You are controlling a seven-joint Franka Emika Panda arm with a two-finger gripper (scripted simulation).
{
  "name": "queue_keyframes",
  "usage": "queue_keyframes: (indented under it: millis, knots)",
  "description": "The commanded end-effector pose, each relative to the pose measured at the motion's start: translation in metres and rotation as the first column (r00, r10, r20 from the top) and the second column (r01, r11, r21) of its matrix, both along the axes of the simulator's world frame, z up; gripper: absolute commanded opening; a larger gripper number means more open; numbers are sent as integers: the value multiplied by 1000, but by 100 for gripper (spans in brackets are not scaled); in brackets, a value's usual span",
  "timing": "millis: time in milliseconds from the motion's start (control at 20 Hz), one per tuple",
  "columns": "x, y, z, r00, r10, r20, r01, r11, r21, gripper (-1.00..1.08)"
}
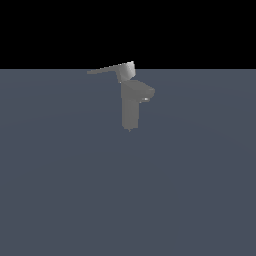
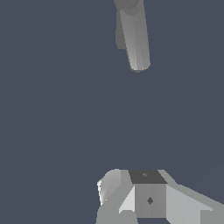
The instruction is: Turn on the faucet by rotating a designated handle.
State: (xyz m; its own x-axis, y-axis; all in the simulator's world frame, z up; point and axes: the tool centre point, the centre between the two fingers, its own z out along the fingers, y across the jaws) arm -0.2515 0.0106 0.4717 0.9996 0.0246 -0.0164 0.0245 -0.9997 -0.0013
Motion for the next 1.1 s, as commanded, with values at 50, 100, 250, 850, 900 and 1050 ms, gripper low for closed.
queue_keyframes:
  millis: [50, 100, 250, 850, 900, 1050]
  knots:
    - [0, 0, 0, 1000, 0, 1, 0, 1000, 0, -100]
    - [1, -1, 1, 1000, 1, 3, -1, 1000, -1, -100]
    - [7, -6, 4, 1000, 7, 17, -7, 1000, -5, -100]
    - [17, -8, 8, 1000, -11, 23, 12, 1000, -4, -100]
    - [20, -8, 9, 1000, -19, 22, 19, 1000, -2, -100]
    - [28, -7, 11, 999, -48, 17, 48, 999, 3, -100]
